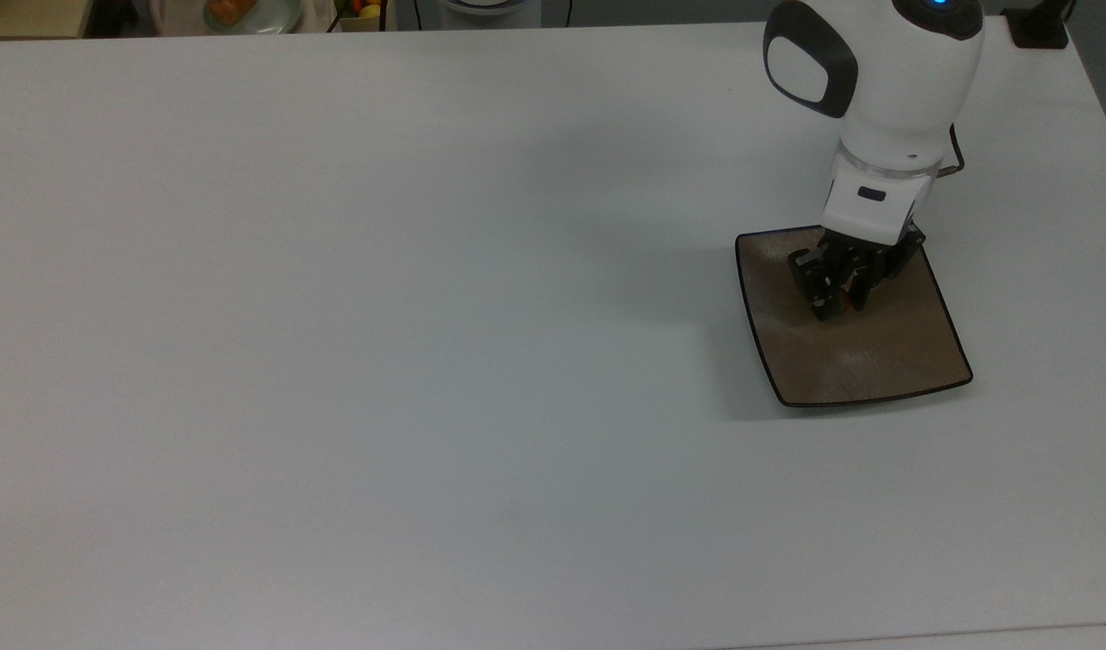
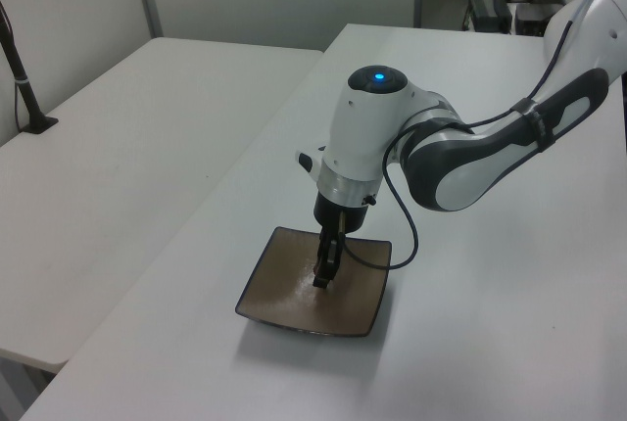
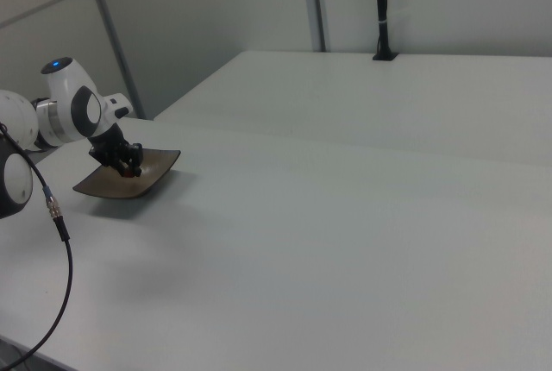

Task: Strawberries on a ceramic plate
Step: 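Lower the strawberry onto the plate and open the gripper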

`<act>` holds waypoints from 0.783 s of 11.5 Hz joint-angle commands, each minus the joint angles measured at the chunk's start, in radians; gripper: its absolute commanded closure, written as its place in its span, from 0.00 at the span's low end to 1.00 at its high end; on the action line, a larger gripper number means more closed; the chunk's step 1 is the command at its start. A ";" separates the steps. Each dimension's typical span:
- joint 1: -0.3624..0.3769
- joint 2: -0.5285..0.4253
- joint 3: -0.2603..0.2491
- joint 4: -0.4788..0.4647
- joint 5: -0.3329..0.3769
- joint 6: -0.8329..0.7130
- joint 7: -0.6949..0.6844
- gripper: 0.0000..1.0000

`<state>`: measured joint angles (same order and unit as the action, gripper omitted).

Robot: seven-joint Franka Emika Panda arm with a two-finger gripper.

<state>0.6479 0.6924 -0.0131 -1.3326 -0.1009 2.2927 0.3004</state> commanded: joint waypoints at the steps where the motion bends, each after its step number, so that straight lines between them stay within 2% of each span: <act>1: 0.015 -0.001 -0.019 -0.002 -0.016 0.027 0.028 0.35; 3: 0.012 -0.008 -0.024 -0.002 -0.014 0.014 0.028 0.08; 4: 0.012 -0.020 -0.025 -0.003 -0.016 0.007 0.028 0.00; 7: 0.000 -0.088 -0.027 -0.028 -0.014 -0.062 0.025 0.00; 9: -0.042 -0.163 -0.027 -0.040 -0.010 -0.169 0.022 0.00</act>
<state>0.6392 0.6432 -0.0355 -1.3230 -0.1010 2.2372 0.3029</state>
